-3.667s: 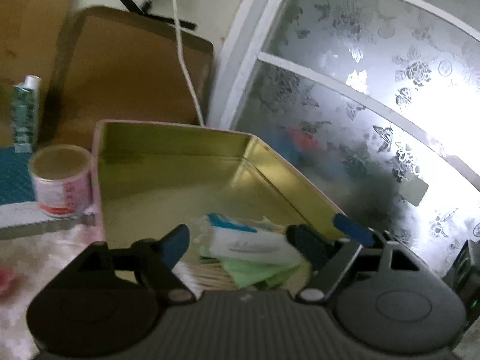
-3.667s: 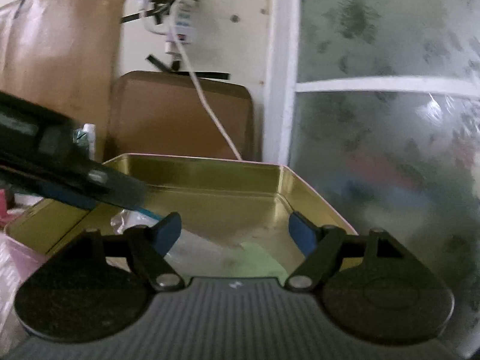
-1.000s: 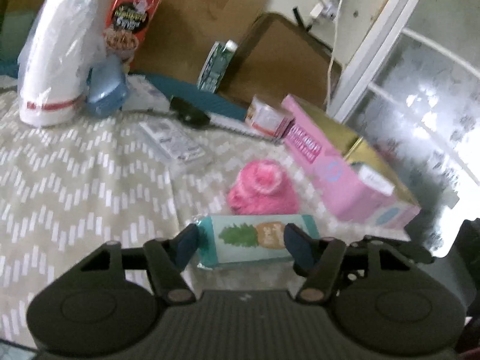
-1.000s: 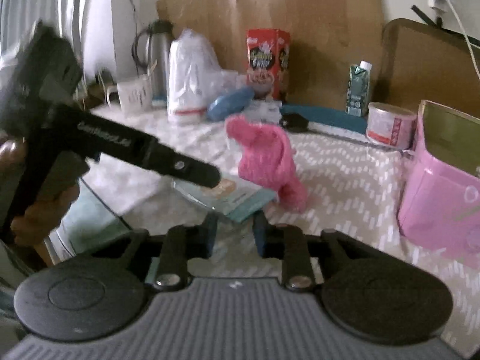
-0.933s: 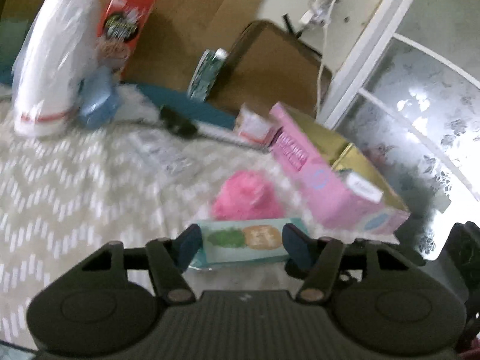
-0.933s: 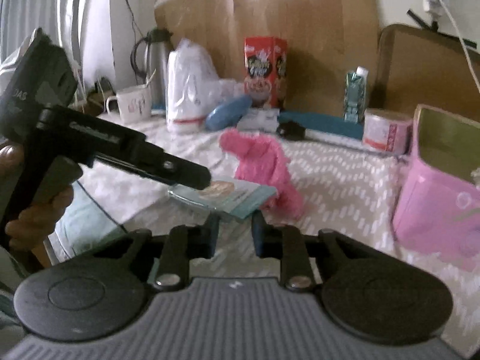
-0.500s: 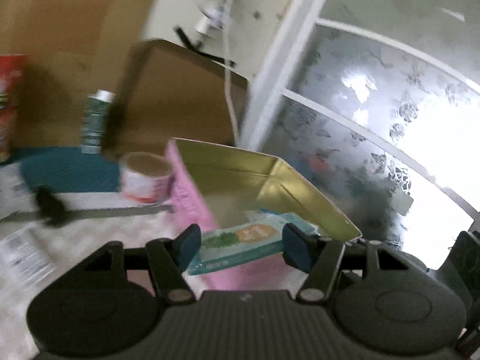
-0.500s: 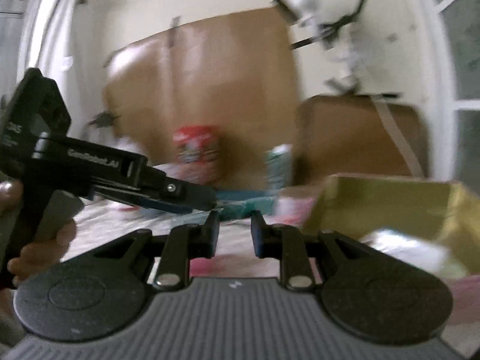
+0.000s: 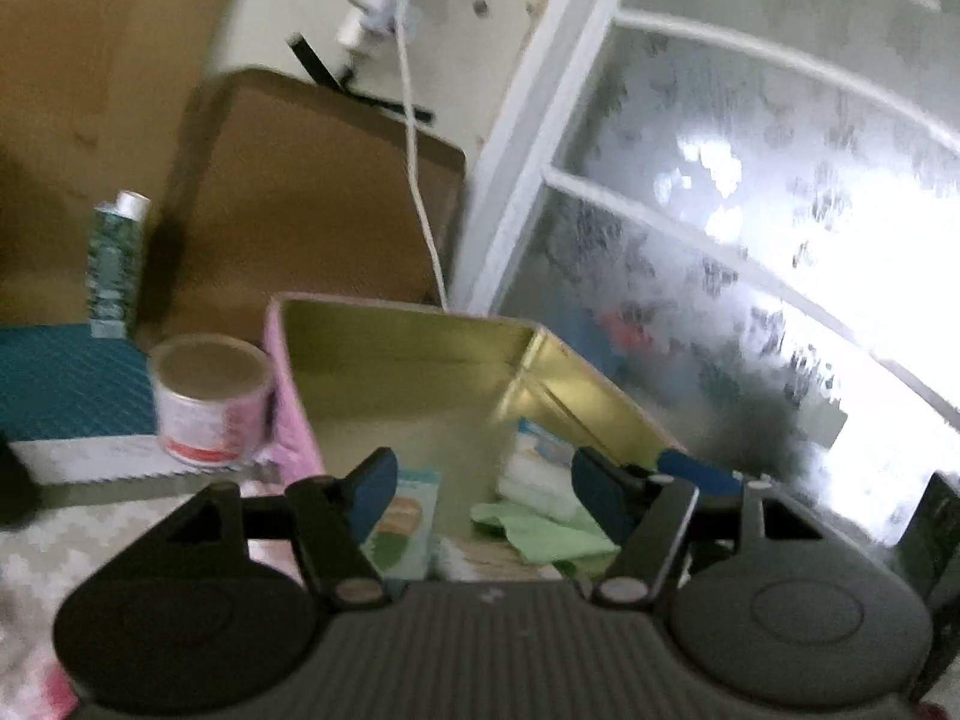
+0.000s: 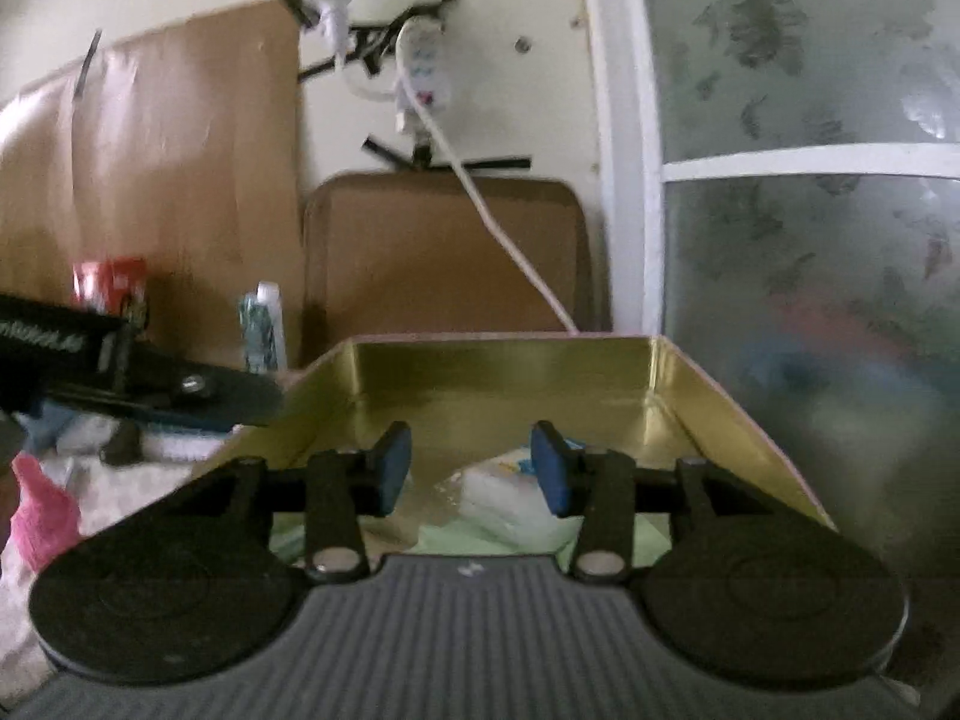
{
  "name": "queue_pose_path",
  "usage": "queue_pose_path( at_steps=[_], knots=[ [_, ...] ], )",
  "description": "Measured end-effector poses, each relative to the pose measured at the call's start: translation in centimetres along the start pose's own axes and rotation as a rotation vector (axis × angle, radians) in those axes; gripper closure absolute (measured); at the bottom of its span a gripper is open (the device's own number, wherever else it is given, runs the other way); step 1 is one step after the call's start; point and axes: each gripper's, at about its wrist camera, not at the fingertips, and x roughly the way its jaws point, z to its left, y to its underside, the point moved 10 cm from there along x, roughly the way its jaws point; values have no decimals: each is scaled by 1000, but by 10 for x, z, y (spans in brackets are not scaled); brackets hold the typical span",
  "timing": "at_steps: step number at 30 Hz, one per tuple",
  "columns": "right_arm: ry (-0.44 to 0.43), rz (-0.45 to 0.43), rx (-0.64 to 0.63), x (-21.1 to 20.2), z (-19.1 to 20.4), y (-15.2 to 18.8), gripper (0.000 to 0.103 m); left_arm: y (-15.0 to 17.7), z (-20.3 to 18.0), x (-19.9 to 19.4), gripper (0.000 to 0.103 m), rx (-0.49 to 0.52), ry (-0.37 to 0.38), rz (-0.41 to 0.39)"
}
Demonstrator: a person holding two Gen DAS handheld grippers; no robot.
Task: Organize soft objects
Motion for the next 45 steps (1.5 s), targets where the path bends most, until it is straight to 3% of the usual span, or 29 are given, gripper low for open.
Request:
queue_pose_path(
  at_steps=[4, 8, 14, 19, 22, 26, 31, 33, 35, 38, 45],
  knots=[
    [-85, -40, 6, -12, 23, -6, 55, -5, 27, -58, 35, -52, -27, -99],
    [-220, -60, -21, -19, 67, -13, 55, 16, 81, -116, 33, -88, -177, -146],
    [-477, 12, -105, -23, 165, 1, 55, 78, 189, -181, 33, -201, -505, -75],
    [-633, 167, -122, -7, 238, 35, 55, 106, 245, -205, 33, -212, -680, -20],
    [-631, 235, -166, 11, 268, 54, 49, 107, 251, -208, 33, -233, -642, -49],
    [-587, 287, -245, 40, 298, 67, 47, 106, 246, -201, 33, -184, -654, -25],
    [-491, 304, -321, 85, 308, 71, 39, 107, 244, -199, 31, -169, -669, -17],
    [-453, 315, -324, 98, 306, 72, 26, 107, 244, -196, 31, -158, -674, -11],
    [-453, 335, -313, 103, 303, 74, 26, 107, 245, -195, 31, -158, -672, -11],
    [-494, 328, -364, 95, 308, 76, 44, 107, 243, -195, 31, -156, -672, -10],
    [-563, 244, -526, 59, 329, 86, 44, 105, 246, -194, 31, -148, -676, -4]
  ],
)
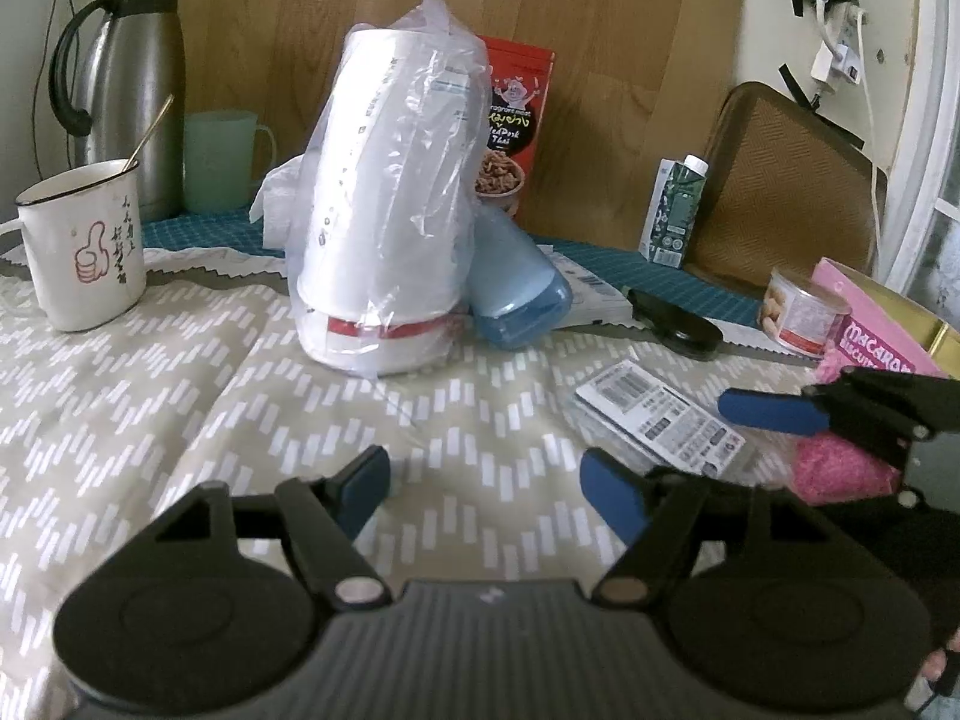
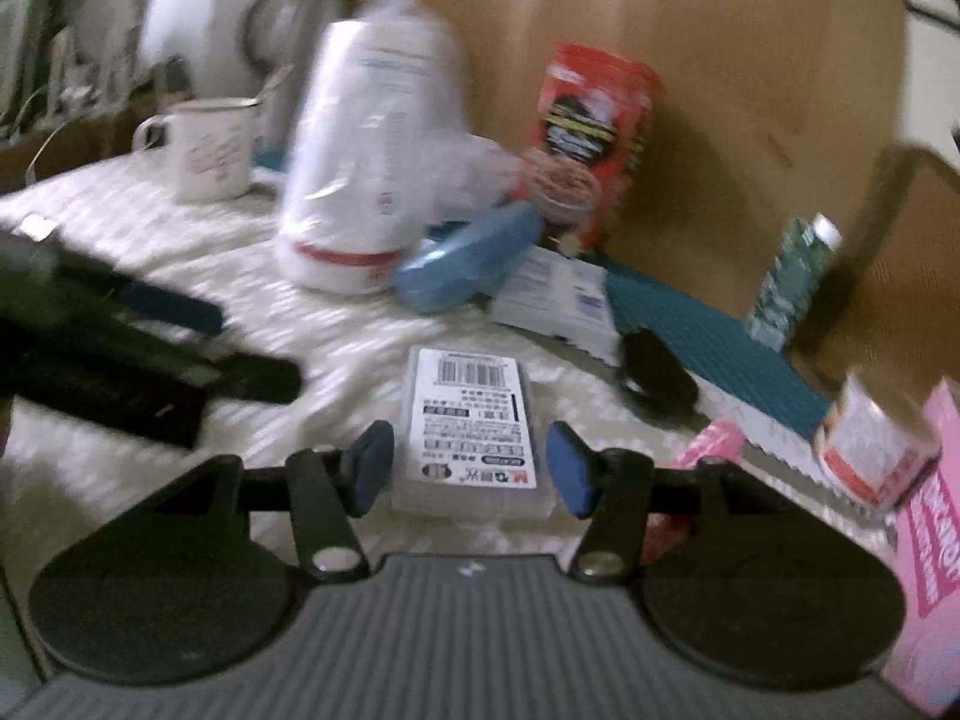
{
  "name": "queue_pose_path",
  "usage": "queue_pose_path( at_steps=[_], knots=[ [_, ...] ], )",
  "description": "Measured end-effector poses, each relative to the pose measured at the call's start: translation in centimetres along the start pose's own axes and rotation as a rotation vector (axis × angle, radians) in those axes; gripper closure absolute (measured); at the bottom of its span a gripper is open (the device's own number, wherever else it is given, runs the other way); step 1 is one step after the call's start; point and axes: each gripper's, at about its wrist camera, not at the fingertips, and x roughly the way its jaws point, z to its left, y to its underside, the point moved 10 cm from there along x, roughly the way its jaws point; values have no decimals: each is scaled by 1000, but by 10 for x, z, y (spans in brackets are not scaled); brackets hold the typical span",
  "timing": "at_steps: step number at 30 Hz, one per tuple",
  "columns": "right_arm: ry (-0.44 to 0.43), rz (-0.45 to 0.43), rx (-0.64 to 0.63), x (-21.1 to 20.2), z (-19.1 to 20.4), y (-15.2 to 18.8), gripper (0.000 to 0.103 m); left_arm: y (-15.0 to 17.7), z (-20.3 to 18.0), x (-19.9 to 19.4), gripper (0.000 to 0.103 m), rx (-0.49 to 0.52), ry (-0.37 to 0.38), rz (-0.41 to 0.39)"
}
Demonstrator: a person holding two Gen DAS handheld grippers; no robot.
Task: Organize soft objects
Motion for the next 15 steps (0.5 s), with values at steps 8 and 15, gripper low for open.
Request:
queue_pose_path(
  at_steps=[8, 15],
  knots=[
    [-11, -165, 125, -70, -6, 4, 29, -3, 4, 2, 29, -5, 19, -1],
    [63, -171, 144, -109, -21, 28, 26, -11, -19, -15, 28, -147, 237, -18]
  ],
)
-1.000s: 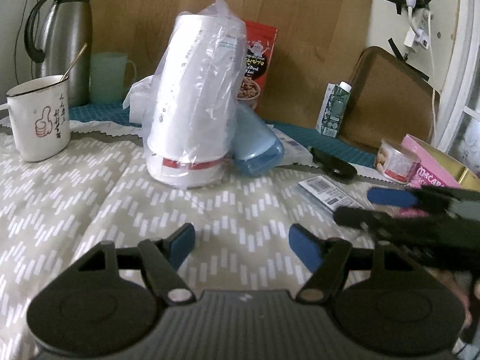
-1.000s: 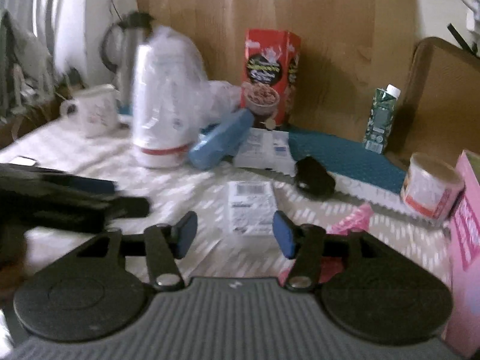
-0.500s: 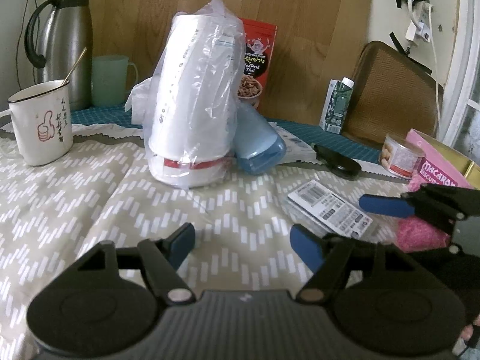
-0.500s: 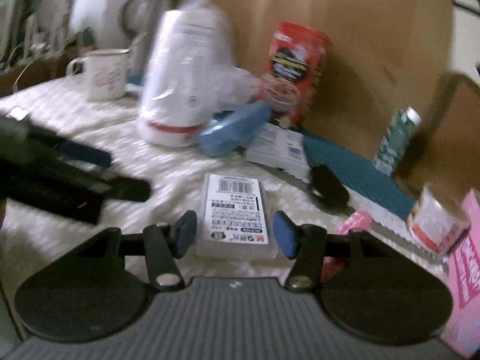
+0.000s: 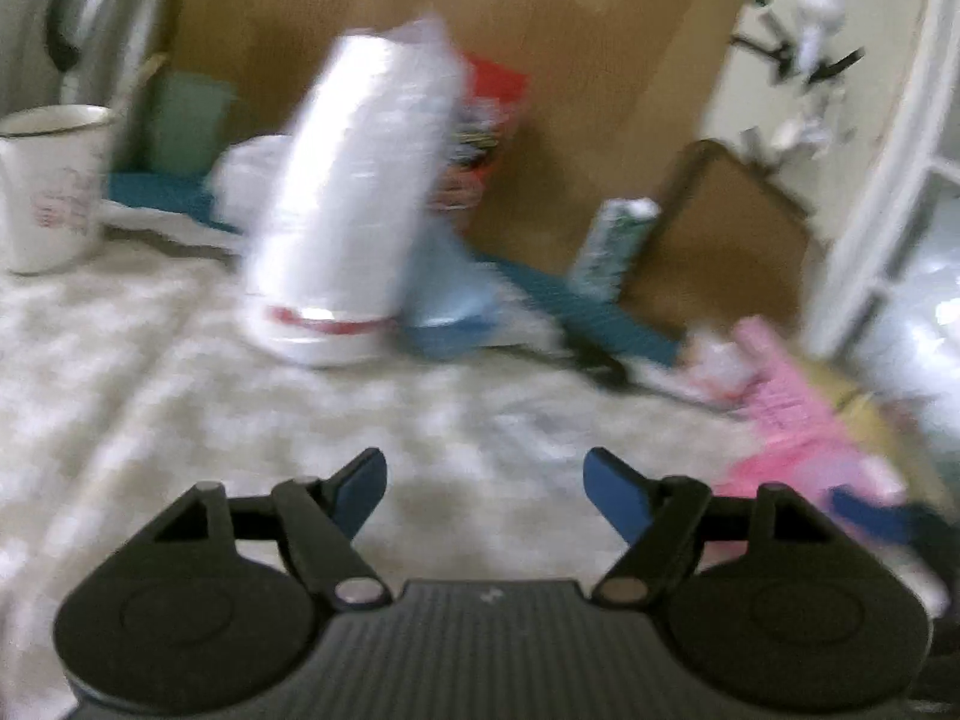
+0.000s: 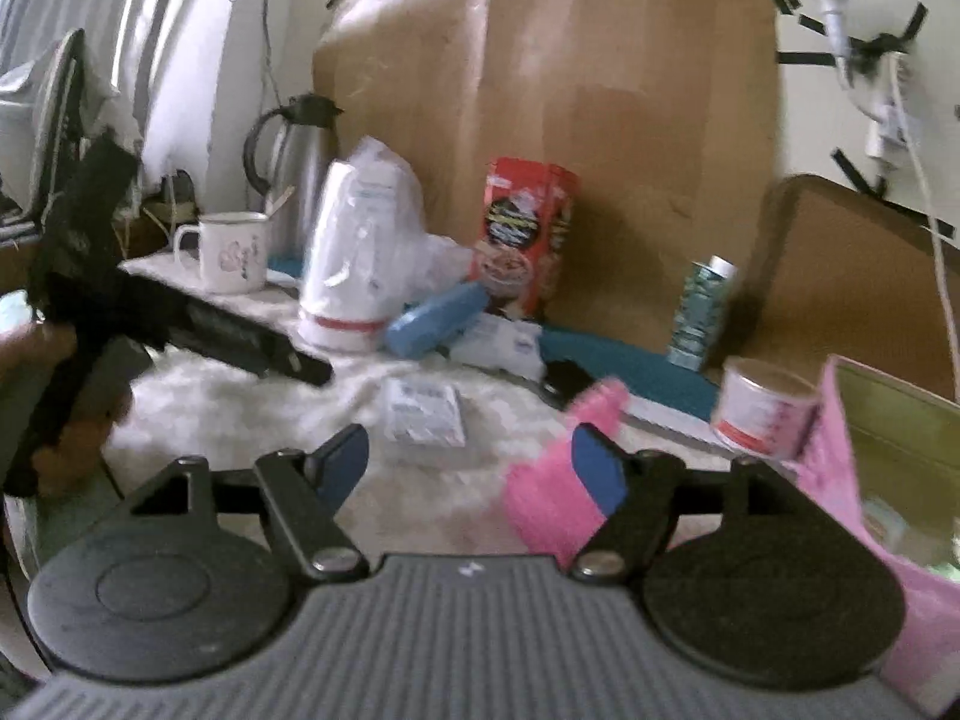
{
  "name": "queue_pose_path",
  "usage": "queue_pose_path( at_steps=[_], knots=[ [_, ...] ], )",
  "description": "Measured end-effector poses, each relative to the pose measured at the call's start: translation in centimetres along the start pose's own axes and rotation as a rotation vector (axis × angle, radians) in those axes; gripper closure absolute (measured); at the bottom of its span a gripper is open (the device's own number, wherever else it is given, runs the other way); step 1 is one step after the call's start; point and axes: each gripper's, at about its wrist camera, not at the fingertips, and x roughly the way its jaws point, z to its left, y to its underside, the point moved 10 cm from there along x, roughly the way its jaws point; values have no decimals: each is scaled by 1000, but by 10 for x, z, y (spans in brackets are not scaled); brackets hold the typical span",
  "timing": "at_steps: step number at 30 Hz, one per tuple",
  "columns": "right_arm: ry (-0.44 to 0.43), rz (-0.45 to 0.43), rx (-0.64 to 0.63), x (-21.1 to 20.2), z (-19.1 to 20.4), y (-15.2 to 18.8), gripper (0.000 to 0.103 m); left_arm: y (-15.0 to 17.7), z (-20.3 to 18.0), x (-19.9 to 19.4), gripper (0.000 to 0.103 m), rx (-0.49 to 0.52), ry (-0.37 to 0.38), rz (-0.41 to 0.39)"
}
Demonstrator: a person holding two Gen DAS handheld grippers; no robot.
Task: Organize soft objects
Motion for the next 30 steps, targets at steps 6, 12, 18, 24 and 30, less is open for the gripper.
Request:
queue_pose_path(
  at_steps=[6, 12, 18, 24, 30],
  knots=[
    [51, 47, 65, 7, -23, 6, 26, 3, -90, 19, 28, 173, 149, 53],
    [-1, 191, 163, 27, -27, 38, 87, 32, -143, 68, 49, 297, 160, 205],
    [63, 38, 187, -1, -43, 17, 90, -4, -198, 52, 50, 364, 262, 86],
    [237, -85, 209, -36, -99, -6, 90, -15, -277, 76, 50, 428, 376, 90],
    [349, -18, 272, -52, -166, 19, 89, 9, -333, 129, 45, 453, 412, 181]
  ],
)
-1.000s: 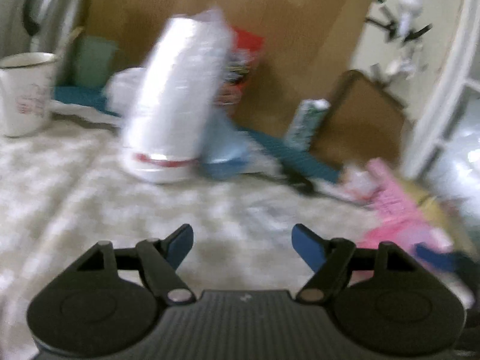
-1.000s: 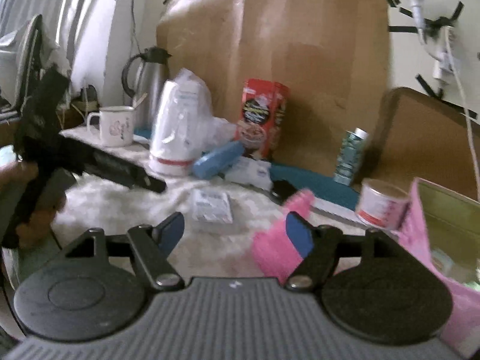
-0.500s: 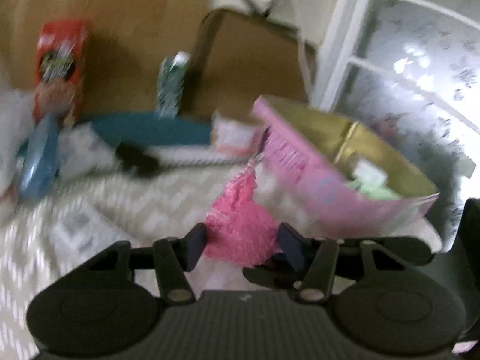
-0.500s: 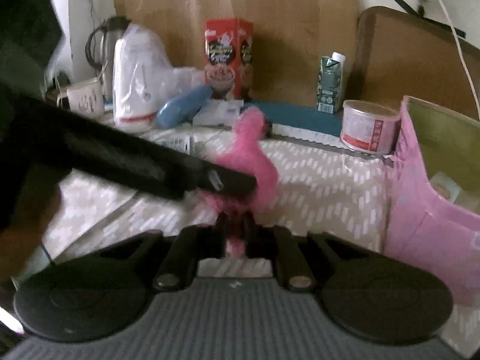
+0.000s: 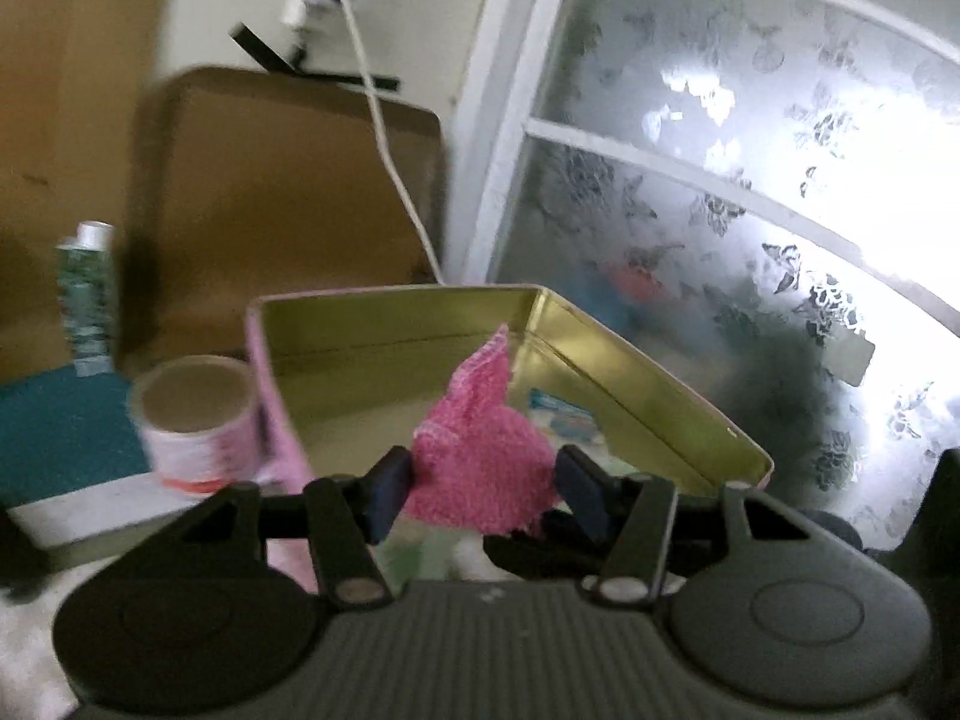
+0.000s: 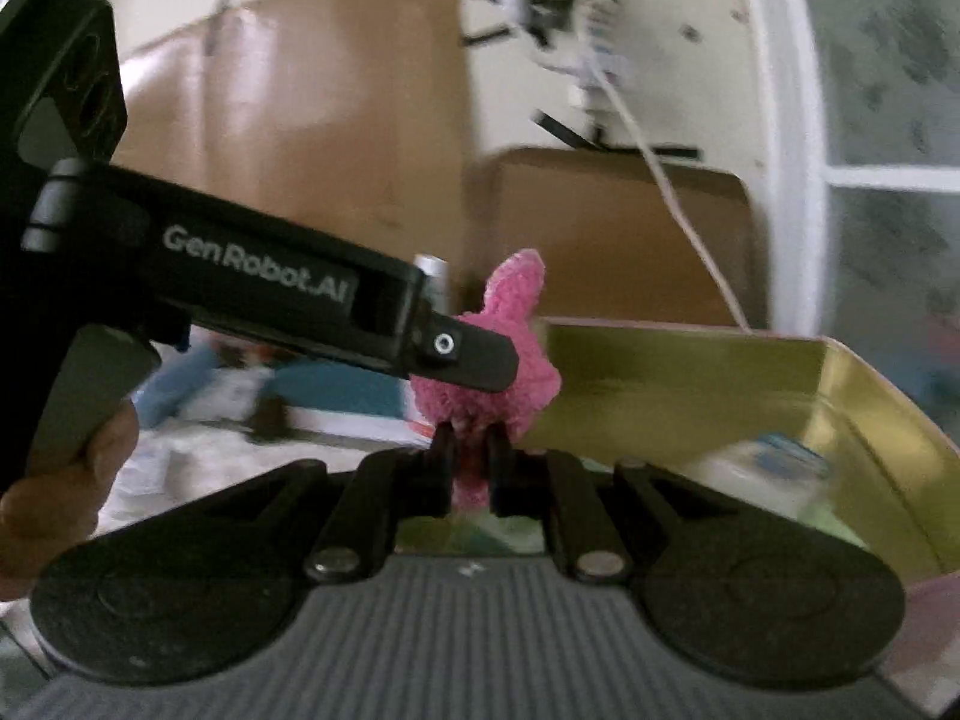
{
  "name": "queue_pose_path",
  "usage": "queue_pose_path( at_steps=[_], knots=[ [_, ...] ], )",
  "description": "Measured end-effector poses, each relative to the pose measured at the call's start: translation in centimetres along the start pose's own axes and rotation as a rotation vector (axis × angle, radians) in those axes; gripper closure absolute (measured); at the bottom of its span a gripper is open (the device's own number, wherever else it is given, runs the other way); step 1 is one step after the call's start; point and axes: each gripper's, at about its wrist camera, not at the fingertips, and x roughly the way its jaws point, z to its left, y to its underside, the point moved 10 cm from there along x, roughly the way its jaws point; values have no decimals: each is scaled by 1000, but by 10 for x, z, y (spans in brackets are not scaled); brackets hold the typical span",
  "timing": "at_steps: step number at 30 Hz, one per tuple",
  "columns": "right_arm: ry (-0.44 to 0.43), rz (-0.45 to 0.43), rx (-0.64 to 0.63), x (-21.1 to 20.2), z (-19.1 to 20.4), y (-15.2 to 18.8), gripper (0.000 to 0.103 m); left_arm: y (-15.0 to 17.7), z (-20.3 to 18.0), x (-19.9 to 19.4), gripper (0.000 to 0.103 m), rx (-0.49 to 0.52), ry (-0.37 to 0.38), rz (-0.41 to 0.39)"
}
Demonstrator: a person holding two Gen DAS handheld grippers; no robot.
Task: Organize soft objects
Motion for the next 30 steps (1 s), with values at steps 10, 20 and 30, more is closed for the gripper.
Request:
queue_pose_path(
  at_steps=[10, 20, 30],
  knots=[
    [352, 159, -244, 30, -100, 0, 50, -6, -3, 41, 20, -70, -84, 47],
    [254, -199, 4, -31, -79, -32, 46, -4, 5, -38, 21, -22, -104, -110],
    [-66, -326, -21, -35, 35, -88, 38, 74, 118, -175, 10, -47, -407, -207]
  ],
)
